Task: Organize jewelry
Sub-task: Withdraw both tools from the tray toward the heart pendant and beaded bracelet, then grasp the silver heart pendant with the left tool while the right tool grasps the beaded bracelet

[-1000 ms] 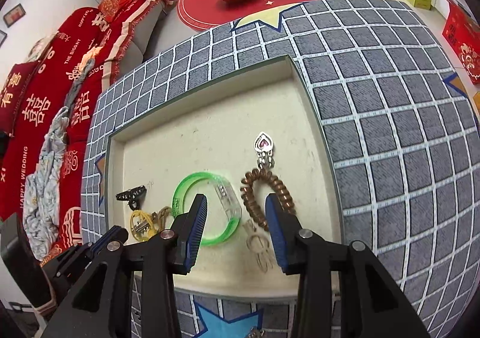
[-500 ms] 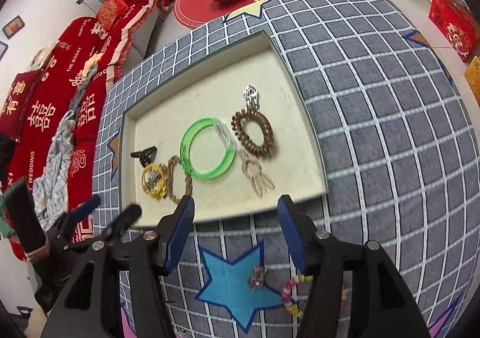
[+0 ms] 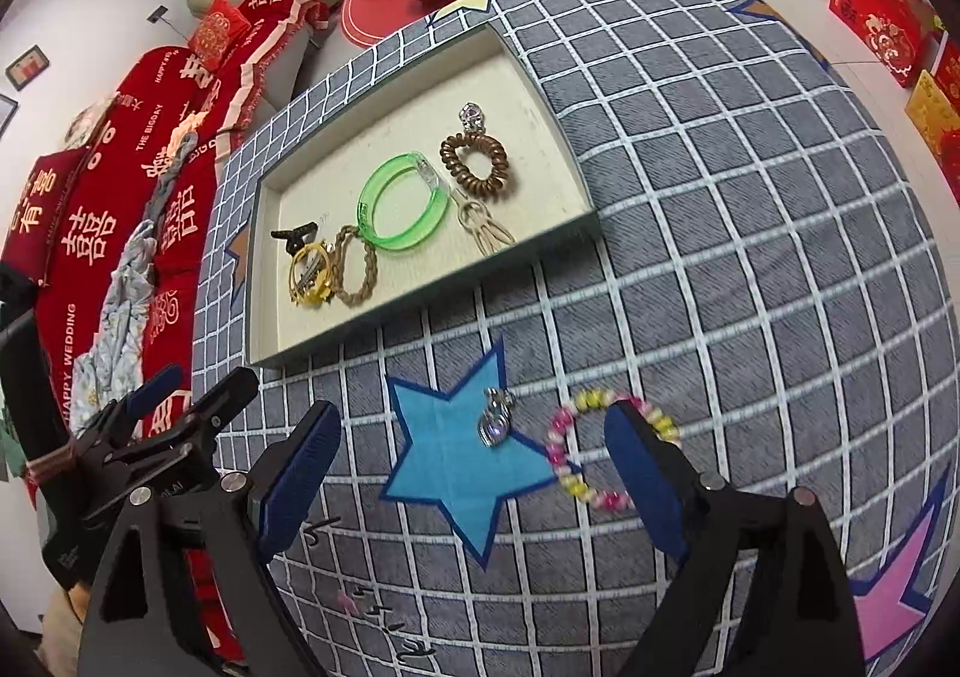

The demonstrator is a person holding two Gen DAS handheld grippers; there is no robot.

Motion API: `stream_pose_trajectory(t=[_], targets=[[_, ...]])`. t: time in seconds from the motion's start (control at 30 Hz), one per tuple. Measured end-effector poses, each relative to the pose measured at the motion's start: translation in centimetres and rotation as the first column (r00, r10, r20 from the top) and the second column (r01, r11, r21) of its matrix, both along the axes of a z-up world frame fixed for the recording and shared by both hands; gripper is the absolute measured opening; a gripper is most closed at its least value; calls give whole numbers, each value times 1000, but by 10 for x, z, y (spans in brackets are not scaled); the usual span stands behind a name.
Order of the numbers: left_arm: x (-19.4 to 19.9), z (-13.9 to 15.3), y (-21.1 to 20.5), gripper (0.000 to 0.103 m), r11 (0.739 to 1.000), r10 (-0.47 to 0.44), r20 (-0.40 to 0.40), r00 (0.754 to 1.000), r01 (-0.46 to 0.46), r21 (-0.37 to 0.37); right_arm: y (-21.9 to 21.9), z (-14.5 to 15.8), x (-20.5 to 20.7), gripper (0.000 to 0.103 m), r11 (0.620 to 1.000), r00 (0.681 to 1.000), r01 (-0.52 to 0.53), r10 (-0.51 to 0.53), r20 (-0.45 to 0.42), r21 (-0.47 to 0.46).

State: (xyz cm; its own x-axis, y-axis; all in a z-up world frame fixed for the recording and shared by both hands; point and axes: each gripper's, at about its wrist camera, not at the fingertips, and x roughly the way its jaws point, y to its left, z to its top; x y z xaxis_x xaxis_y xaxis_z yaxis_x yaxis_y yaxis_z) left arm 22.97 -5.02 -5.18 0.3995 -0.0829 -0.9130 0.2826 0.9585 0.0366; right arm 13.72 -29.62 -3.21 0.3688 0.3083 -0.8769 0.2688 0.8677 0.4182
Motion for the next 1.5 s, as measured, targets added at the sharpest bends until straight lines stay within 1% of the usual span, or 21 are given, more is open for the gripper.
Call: stream_pose_trajectory(t=[0.03, 0.1, 0.2, 0.37, 0.57, 0.77, 0.9, 1.03, 1.2, 1.27, 1.33, 1.37, 1.43, 1.5], targets=[[-5, 4, 1, 103, 1000, -2, -3, 1000, 2, -4, 0, 0, -4, 102, 1000, 1000, 1, -1, 0, -4], [-12, 4, 3, 103, 1000, -9, -12, 1000, 8, -15, 0, 1, -16, 103, 1000, 1000, 15, -15, 9, -12], [-23, 5, 4, 103, 1000, -17, -15, 1000, 17, -8, 1, 1, -29, 103, 1000, 1000, 25, -25, -3, -14], [-37, 1, 4, 103, 999, -43, -45, 998, 42, -17, 5, -1, -48, 103, 997, 999, 18, -21, -36, -70], [-57, -11, 2, 103, 998, -64, -87, 994, 63, -15, 3, -17, -79, 103, 996, 992, 67, -73, -106, -59], [-66, -29, -8, 103, 996, -93, -159, 983, 90, -26, -7, -37, -105, 103, 990, 977, 113, -126, -171, -84], [-66, -37, -23, 103, 993, -118, -195, 974, 110, -53, -21, -46, -112, 103, 983, 966, 150, -168, -196, -103], [-63, -40, -42, 103, 989, -148, -180, 972, 142, -47, -35, -48, -109, 103, 975, 961, 181, -204, -189, -131], [-54, -44, -64, 103, 985, -172, -163, 972, 166, -50, -47, -45, -94, 102, 969, 964, 177, -206, -166, -173], [-49, -46, -69, 103, 984, -177, -168, 970, 169, -61, -47, -44, -86, 98, 968, 968, 166, -196, -158, -186], [-45, -49, -74, 103, 984, -179, -165, 970, 173, -48, -48, -45, -79, 92, 968, 970, 150, -183, -159, -202], [-43, -50, -76, 103, 982, -185, -165, 969, 179, -51, -48, -47, -74, 90, 968, 971, 143, -178, -160, -208], [-41, -52, -80, 103, 980, -199, -167, 966, 190, -64, -48, -49, -69, 79, 969, 972, 134, -169, -160, -208], [-39, -52, -84, 103, 978, -204, -159, 966, 195, -69, -47, -53, -64, 75, 969, 973, 125, -162, -164, -215]])
